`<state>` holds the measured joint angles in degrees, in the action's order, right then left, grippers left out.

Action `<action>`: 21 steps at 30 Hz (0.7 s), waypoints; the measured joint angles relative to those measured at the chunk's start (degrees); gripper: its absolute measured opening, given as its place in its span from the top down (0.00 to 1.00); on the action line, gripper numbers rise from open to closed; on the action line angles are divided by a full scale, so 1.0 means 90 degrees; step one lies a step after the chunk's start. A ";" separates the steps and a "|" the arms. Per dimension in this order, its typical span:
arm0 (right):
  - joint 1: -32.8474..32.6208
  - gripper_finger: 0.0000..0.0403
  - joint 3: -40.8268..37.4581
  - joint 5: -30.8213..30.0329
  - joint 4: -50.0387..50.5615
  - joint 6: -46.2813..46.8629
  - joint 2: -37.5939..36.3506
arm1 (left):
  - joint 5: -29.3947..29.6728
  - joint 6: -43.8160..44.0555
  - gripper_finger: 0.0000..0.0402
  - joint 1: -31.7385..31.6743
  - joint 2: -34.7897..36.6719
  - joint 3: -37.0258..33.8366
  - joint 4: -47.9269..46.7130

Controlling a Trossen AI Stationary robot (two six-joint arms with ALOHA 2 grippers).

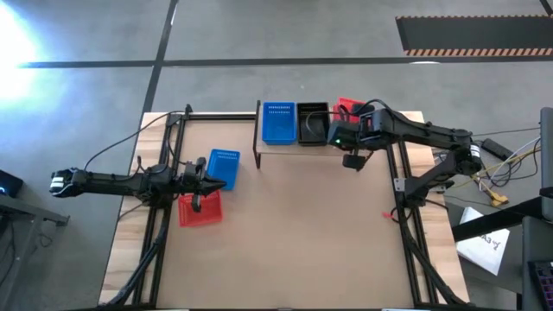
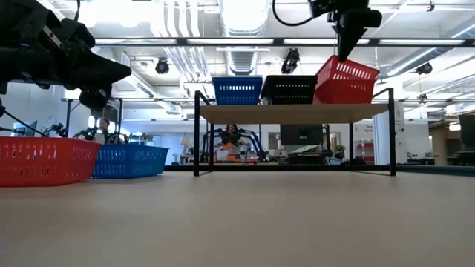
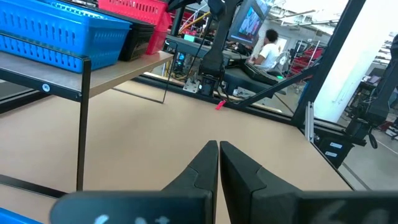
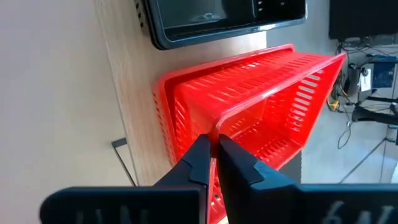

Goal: Stack baskets on shelf by color
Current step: Stack the right red basket on top of the red basket on the shelf, then stack the blue basket on top of the stacked blue baskets on the shelf

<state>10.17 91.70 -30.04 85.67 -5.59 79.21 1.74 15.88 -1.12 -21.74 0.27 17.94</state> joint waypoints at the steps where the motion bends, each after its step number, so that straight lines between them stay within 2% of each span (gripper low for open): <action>1: 0.0000 0.97 0.0000 0.0000 0.0002 0.0019 0.0031 | -0.0001 0.0000 1.00 0.0001 0.0000 0.0001 0.0001; 6: 0.0000 0.94 0.0000 -0.0005 -0.0024 0.0049 0.0203 | -0.0001 0.0002 1.00 0.0001 0.0000 -0.0001 0.0000; 12: 0.0000 0.79 0.0000 -0.0058 -0.0076 0.0139 0.0181 | 0.0001 0.0000 1.00 0.0001 0.0000 0.0000 -0.0001; 16: 0.0000 0.71 0.0000 -0.0163 -0.0080 0.0628 0.0030 | 0.0002 0.0000 1.00 0.0002 0.0000 0.0001 0.0002; 21: -0.0314 0.71 -0.0371 -0.0173 -0.0866 0.1201 -0.0342 | -0.0001 0.0000 1.00 0.0000 0.0000 0.0000 0.0002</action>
<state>7.35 88.36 -31.60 77.87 5.22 76.13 1.74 15.88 -1.12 -21.74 0.27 17.96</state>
